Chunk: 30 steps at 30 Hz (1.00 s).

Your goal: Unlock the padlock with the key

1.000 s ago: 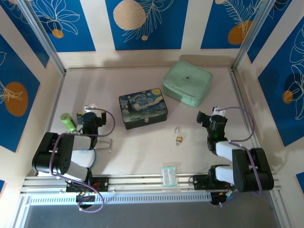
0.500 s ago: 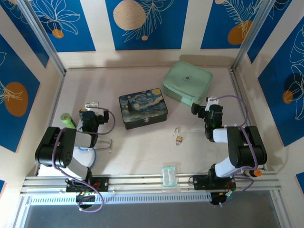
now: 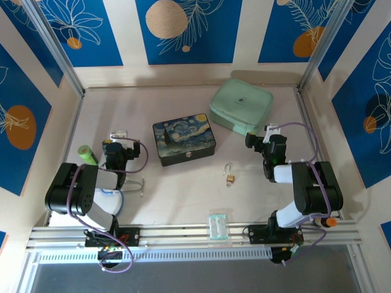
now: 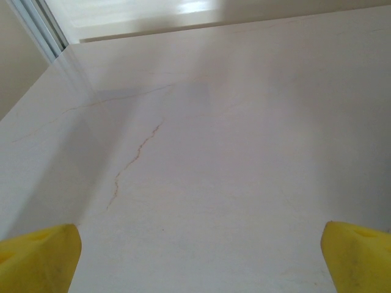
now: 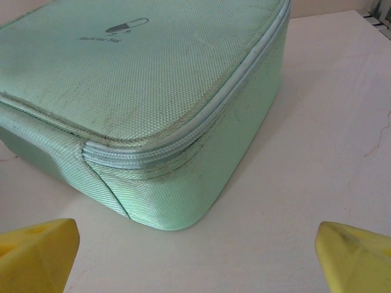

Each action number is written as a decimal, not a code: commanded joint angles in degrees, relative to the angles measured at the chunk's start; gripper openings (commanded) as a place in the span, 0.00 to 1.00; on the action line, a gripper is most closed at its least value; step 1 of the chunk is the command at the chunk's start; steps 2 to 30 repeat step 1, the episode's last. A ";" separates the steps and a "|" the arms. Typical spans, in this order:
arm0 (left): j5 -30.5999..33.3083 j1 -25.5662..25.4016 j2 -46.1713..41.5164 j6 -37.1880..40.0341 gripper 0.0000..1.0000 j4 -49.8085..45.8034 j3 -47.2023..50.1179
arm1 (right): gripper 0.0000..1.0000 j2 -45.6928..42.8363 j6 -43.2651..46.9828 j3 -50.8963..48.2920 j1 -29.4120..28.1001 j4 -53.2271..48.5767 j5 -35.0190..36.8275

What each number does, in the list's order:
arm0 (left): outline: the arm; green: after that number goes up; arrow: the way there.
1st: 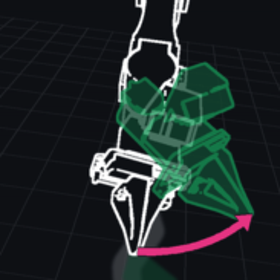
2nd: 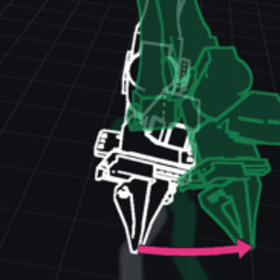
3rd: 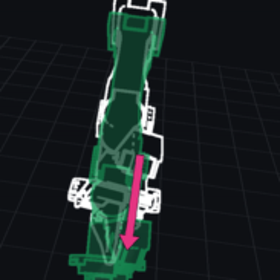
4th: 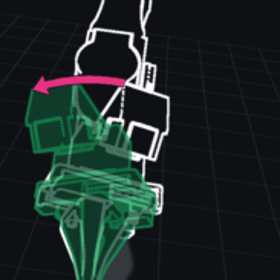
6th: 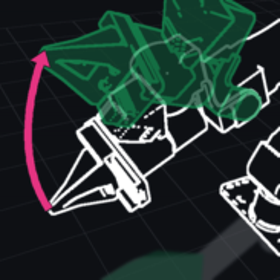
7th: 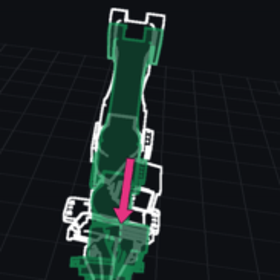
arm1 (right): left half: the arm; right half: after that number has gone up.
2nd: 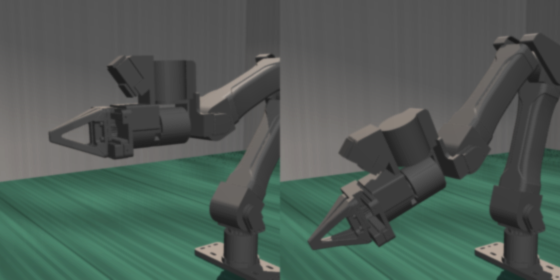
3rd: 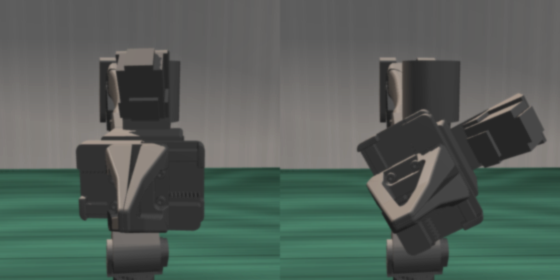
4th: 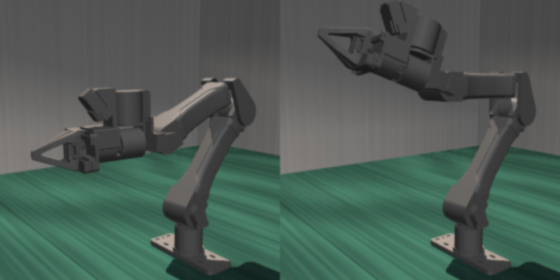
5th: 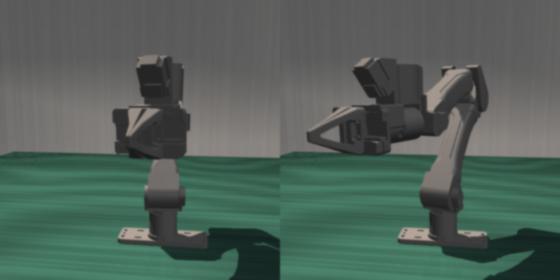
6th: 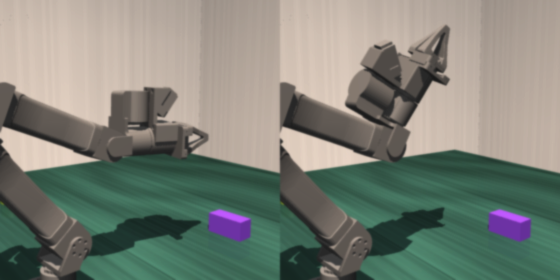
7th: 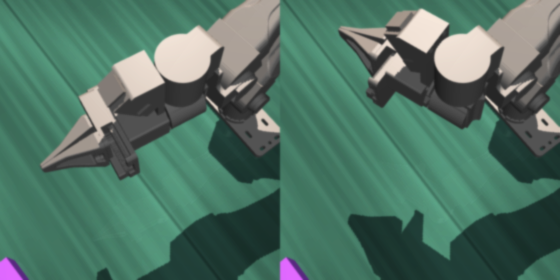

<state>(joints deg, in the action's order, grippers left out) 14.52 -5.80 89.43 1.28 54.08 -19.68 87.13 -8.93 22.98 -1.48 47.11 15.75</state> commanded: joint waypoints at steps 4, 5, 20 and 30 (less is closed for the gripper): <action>-1.08 -0.04 0.40 0.30 1.00 2.16 -0.80 | 0.99 -0.09 1.19 -0.15 0.07 1.16 -1.28; -1.08 -0.04 0.40 0.30 1.00 2.16 -0.80 | 0.99 -0.09 1.19 -0.15 0.07 1.16 -1.28; -1.08 -0.04 0.40 0.30 1.00 2.16 -0.80 | 0.99 -0.09 1.19 -0.15 0.07 1.16 -1.28; -1.08 -0.04 0.40 0.30 1.00 2.16 -0.80 | 0.99 -0.09 1.19 -0.15 0.07 1.16 -1.28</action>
